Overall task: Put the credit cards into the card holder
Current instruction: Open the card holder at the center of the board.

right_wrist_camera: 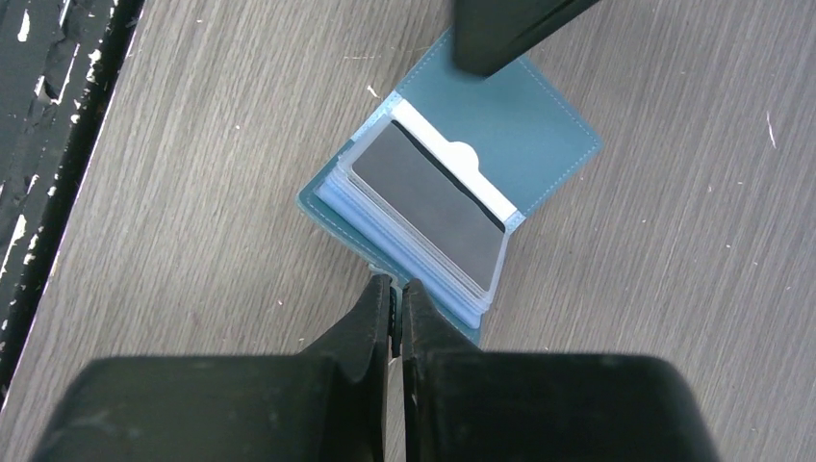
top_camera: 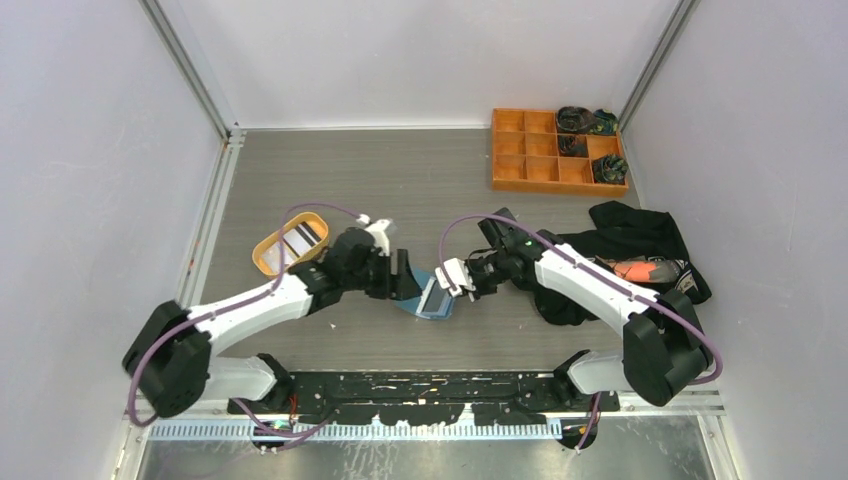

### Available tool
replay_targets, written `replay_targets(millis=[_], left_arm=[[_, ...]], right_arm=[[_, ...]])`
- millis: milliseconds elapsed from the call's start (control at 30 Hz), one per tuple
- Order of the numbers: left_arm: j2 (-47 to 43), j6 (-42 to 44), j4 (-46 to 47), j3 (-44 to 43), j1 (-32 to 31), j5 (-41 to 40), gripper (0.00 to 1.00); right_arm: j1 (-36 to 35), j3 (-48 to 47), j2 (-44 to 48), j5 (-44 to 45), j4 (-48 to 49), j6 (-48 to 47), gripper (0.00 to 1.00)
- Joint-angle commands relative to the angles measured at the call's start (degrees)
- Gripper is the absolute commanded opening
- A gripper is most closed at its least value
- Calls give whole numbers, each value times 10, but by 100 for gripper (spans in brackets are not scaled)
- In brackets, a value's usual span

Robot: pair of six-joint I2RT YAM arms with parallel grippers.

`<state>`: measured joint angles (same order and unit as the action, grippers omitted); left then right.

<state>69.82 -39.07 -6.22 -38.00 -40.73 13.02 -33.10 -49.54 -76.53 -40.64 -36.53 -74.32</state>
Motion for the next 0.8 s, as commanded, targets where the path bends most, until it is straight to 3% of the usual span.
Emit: replay_targets(millis=[0,300,767], left_arm=[[83,16,30,-59,-62,-16,71],[189,17,2,-134,-106,-77,78],[232,29,-16,-163,-107,-94,71]], right_arm=[[15,-10,18,-35,4,-14,1],[20,-5,21,-47,8,-15,1],[20,-6,23,-50,5,-16,1]])
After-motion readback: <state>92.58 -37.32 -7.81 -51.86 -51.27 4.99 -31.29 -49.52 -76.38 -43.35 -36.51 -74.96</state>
